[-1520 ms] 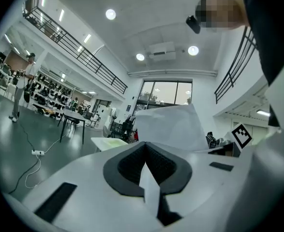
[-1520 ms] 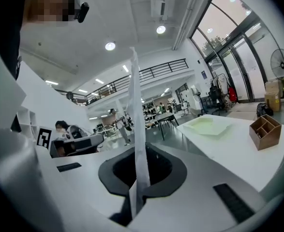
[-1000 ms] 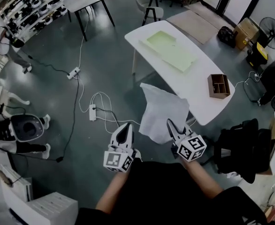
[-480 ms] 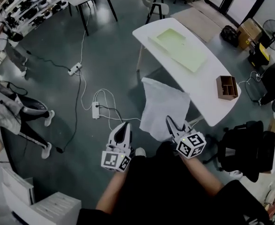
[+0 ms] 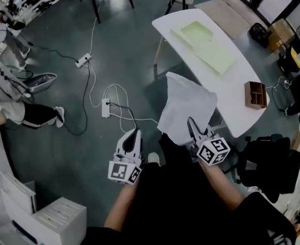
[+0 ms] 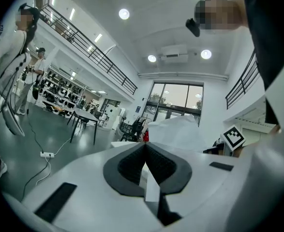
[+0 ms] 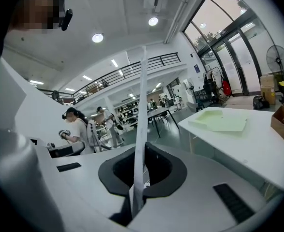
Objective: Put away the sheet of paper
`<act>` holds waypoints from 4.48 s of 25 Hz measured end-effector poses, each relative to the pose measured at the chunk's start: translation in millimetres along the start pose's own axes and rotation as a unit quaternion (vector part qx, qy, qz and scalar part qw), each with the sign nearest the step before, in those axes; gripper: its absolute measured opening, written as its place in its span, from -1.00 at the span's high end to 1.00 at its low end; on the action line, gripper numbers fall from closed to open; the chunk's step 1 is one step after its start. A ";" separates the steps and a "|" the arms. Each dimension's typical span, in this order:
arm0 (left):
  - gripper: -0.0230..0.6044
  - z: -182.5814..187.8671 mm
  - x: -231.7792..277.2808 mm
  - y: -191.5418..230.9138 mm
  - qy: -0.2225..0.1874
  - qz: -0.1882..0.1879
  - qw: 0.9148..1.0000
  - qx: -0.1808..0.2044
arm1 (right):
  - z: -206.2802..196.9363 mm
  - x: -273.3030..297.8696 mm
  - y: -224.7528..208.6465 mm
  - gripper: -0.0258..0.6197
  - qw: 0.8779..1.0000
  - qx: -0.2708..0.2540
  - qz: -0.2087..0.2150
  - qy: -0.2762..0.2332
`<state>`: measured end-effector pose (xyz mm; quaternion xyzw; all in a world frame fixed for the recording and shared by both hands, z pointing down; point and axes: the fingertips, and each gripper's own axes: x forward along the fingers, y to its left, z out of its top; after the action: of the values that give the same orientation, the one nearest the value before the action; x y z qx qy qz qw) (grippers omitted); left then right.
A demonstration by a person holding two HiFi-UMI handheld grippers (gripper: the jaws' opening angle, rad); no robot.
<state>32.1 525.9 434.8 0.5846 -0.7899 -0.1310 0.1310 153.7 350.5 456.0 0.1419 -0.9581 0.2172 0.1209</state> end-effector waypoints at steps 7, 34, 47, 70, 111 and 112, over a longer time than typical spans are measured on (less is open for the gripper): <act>0.92 -1.8 51.0 31.0 0.032 0.055 0.998 0.016 | 14.3 62.2 -30.6 0.92 1.000 -0.005 0.024 0.009; 0.92 24.4 404.8 29.2 0.085 -0.016 0.995 0.059 | 126.6 214.2 -247.0 0.92 0.997 0.054 0.039 0.034; 0.92 26.1 468.0 1.8 0.084 -0.041 0.993 0.068 | 119.5 218.9 -310.2 0.92 0.995 0.097 0.015 0.032; 0.92 -16.8 597.2 -5.5 0.164 -0.184 0.968 0.050 | 87.8 236.5 -487.0 0.92 0.943 0.253 -0.215 -0.005; 0.92 -21.4 727.2 46.9 0.213 -0.302 0.929 0.018 | 73.6 304.9 -595.8 0.92 0.890 0.327 -0.318 0.027; 0.92 -21.0 728.8 48.2 0.214 -0.303 0.929 0.017 | 74.1 307.1 -596.6 0.92 0.890 0.326 -0.317 0.029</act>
<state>-208.8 -159.7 511.0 0.8124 -0.5307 -0.0228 0.2406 49.0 -266.5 709.1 0.4635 -0.7332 0.4719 0.1577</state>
